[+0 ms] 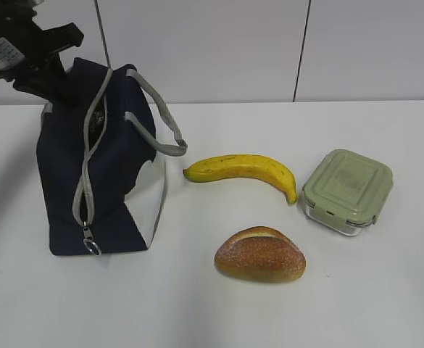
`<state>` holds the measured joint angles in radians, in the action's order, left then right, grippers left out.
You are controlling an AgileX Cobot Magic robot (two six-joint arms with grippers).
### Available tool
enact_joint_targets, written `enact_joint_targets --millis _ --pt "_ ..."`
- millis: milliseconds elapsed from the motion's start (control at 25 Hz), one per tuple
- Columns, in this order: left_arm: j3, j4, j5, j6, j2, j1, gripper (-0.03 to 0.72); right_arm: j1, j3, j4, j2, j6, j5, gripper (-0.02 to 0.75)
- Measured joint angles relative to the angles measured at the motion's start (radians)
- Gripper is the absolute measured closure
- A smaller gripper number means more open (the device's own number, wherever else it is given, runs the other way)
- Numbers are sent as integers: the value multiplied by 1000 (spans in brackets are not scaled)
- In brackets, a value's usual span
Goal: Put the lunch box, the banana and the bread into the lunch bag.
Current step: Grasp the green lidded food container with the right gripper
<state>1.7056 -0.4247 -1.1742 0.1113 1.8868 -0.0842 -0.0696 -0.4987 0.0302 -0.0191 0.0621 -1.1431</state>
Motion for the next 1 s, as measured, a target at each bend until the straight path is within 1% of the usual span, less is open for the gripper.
enact_joint_targets --millis 360,520,680,800,1000 --pt "0 0 8 0 0 0 691 0 0 34 0 0 0 227" --pt "0 0 8 0 0 0 691 0 -41 65 9 0 41 227" --pt "0 0 10 0 0 0 691 0 -97 83 146 0 118 227" --pt "0 0 8 0 0 0 691 0 -112 93 292 0 190 227" --pt "0 0 7 0 0 0 691 0 -131 175 556 0 305 227"
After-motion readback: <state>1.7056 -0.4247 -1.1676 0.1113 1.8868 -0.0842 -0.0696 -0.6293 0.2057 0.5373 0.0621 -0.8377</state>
